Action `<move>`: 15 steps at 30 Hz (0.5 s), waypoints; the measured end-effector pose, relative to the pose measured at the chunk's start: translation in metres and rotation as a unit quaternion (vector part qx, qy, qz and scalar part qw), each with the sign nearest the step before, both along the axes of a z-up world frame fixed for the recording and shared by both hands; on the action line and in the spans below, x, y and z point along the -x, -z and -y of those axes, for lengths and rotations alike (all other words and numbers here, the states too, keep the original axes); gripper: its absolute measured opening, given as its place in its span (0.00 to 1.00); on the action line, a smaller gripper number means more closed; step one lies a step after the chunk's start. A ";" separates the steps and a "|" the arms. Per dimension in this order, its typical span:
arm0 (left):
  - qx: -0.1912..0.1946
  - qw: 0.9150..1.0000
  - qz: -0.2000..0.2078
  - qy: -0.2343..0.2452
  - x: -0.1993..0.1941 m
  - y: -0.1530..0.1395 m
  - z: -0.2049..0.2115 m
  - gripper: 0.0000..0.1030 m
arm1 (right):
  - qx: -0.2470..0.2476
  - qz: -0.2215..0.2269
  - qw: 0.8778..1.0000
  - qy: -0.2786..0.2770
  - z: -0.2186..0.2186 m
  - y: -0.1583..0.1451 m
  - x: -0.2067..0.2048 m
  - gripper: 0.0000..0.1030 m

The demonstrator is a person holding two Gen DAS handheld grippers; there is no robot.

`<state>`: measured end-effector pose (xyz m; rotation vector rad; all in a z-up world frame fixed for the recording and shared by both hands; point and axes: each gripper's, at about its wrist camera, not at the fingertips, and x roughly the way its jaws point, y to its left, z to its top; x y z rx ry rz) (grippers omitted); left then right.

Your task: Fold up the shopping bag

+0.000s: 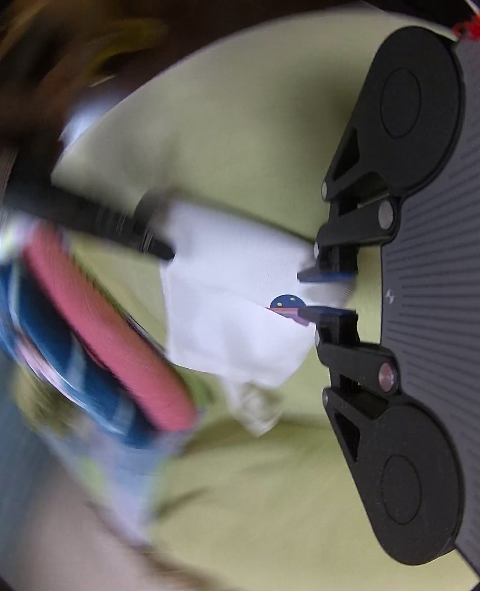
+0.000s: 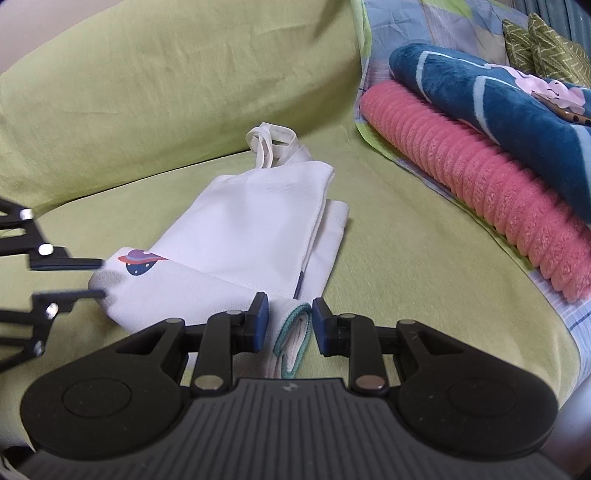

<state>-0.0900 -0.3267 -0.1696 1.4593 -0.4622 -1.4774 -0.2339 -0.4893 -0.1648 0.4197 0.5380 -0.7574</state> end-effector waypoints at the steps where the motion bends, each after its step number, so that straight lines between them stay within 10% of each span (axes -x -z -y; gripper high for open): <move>1: 0.002 0.999 0.034 0.021 0.000 0.007 -0.009 0.37 | -0.002 0.002 1.000 0.001 0.002 0.000 0.001 0.23; 9: 0.027 0.983 0.161 0.080 -0.008 0.048 -0.015 0.49 | -0.046 0.036 0.998 0.010 0.014 0.005 0.007 0.25; 15: -0.008 0.985 0.136 0.105 -0.015 0.051 0.010 0.36 | -0.051 0.042 0.998 0.005 0.018 0.008 0.008 0.25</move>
